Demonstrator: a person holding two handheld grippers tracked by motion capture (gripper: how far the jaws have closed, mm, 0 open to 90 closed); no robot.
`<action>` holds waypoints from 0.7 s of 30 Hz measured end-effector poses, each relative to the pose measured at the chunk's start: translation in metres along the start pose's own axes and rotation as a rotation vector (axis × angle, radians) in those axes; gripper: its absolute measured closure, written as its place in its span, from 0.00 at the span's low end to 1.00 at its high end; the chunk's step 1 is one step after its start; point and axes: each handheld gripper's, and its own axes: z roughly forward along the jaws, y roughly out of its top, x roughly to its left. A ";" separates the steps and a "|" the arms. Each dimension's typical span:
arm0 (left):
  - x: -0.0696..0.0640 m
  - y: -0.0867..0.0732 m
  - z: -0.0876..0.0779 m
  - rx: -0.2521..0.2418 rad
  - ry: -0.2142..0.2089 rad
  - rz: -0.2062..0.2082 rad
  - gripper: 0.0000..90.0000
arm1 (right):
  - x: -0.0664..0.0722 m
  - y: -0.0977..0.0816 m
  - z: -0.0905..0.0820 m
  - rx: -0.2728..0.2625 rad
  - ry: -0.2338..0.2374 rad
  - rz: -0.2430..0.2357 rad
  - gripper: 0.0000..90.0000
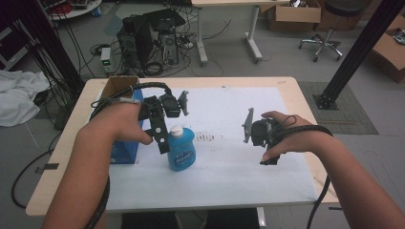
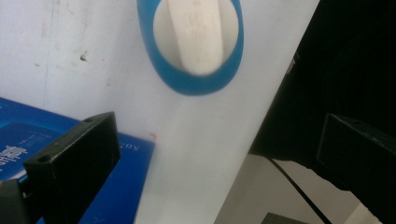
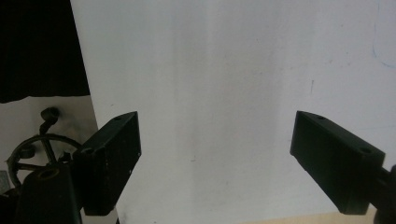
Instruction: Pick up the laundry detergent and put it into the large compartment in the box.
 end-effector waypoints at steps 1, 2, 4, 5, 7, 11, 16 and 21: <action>0.000 0.001 0.000 0.000 -0.001 -0.006 0.00 | 0.000 0.000 0.000 -0.002 0.001 -0.001 0.18; 0.000 0.003 0.000 -0.005 -0.003 -0.009 0.00 | 0.000 0.000 0.000 -0.002 0.001 0.000 0.18; 0.001 0.003 -0.002 -0.025 -0.013 -0.019 0.00 | 0.000 0.000 0.000 -0.002 0.000 -0.001 0.18; 0.001 0.004 -0.003 -0.036 -0.016 -0.020 0.00 | 0.000 -0.001 0.000 -0.005 0.000 0.000 0.18; 0.001 0.006 -0.003 -0.040 -0.022 -0.025 0.00 | 0.000 -0.002 0.000 -0.003 -0.001 0.001 0.18; 0.000 0.010 -0.002 -0.032 -0.023 -0.040 0.00 | -0.001 -0.004 -0.001 -0.005 -0.001 0.003 0.18; -0.002 0.017 0.002 -0.027 -0.023 -0.034 0.00 | 0.000 -0.005 -0.002 -0.009 -0.005 0.004 0.18; -0.003 0.022 0.007 -0.039 -0.016 -0.022 0.00 | 0.001 -0.006 -0.001 -0.008 -0.001 0.004 0.18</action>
